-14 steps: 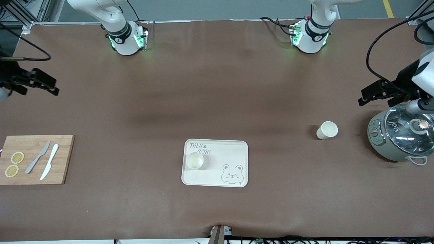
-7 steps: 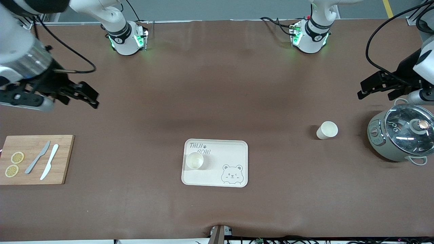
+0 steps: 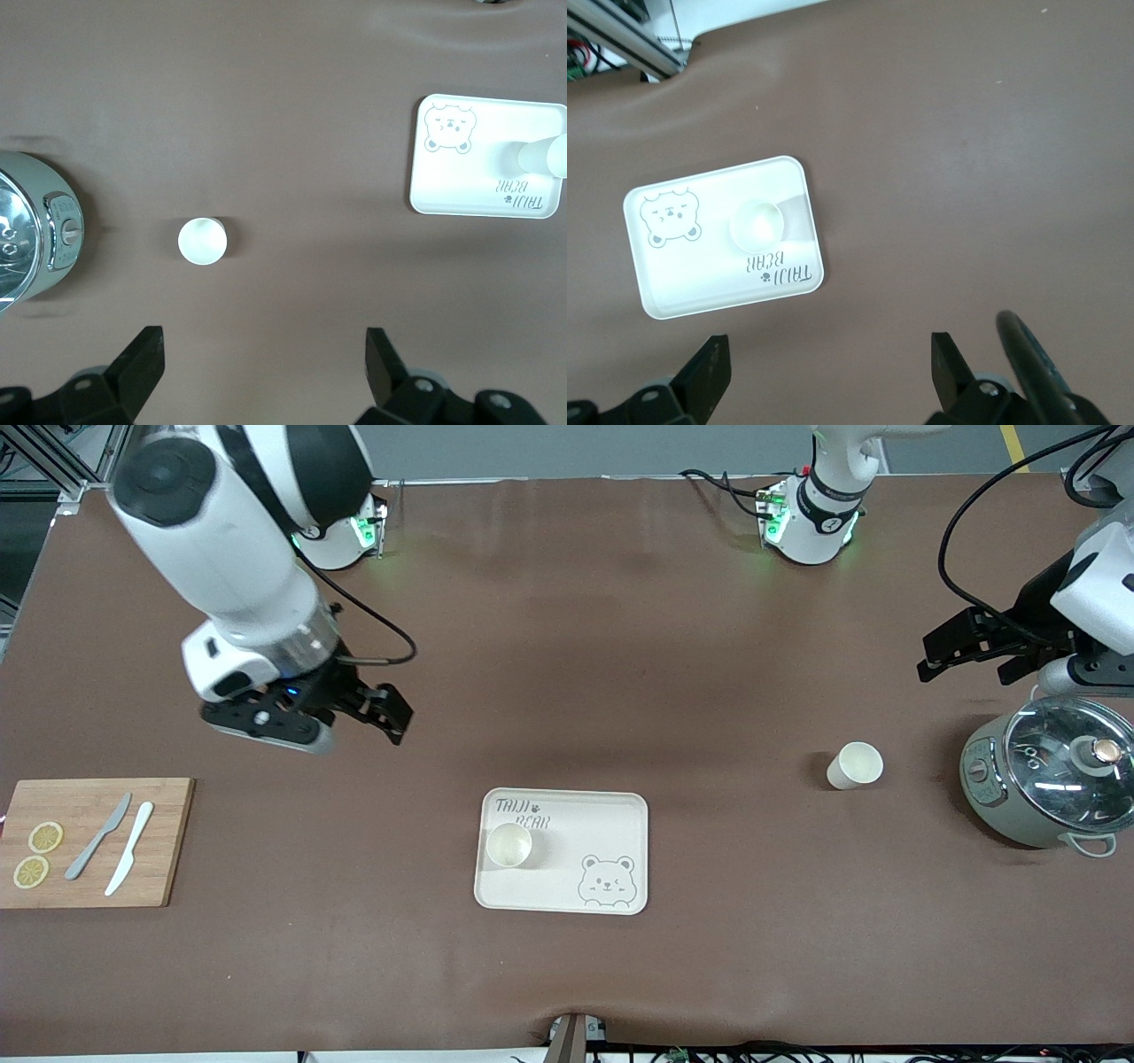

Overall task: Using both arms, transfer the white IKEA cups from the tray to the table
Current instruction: 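Move the right gripper toward the tray cup while the left gripper withdraws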

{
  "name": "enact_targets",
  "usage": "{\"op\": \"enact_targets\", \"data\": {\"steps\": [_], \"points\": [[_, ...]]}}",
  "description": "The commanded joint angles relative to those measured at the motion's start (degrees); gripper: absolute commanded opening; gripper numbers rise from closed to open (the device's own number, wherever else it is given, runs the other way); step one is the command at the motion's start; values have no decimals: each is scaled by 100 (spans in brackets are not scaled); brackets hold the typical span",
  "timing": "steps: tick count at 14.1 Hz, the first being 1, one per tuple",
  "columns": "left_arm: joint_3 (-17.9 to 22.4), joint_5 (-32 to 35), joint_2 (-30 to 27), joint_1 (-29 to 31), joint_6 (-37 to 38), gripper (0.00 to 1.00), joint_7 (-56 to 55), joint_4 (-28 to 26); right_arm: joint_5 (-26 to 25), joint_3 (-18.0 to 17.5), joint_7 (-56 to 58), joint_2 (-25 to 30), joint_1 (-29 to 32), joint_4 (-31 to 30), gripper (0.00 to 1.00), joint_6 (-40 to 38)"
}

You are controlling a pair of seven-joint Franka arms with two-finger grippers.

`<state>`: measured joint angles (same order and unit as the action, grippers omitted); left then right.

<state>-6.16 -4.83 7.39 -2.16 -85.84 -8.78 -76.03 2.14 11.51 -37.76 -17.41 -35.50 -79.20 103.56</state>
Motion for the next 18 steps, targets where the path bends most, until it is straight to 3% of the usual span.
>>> {"op": "enact_targets", "data": {"steps": [1, 4, 7, 18], "points": [[36, 184, -36, -65, 111, 100, -80, 54, -126, 70, 434, -498, -166, 115, 100, 190], [115, 193, -54, -57, 111, 100, -10, 54, -73, 70, 542, -859, -106, 229, 100, 630], [159, 202, -290, -48, 111, 100, 139, -16, -47, 70, 542, -1526, -18, 878, 100, 604], [168, 202, -405, -39, 155, 100, 157, -113, 76, 62, 533, -2529, 96, 1846, 100, 824]]}}
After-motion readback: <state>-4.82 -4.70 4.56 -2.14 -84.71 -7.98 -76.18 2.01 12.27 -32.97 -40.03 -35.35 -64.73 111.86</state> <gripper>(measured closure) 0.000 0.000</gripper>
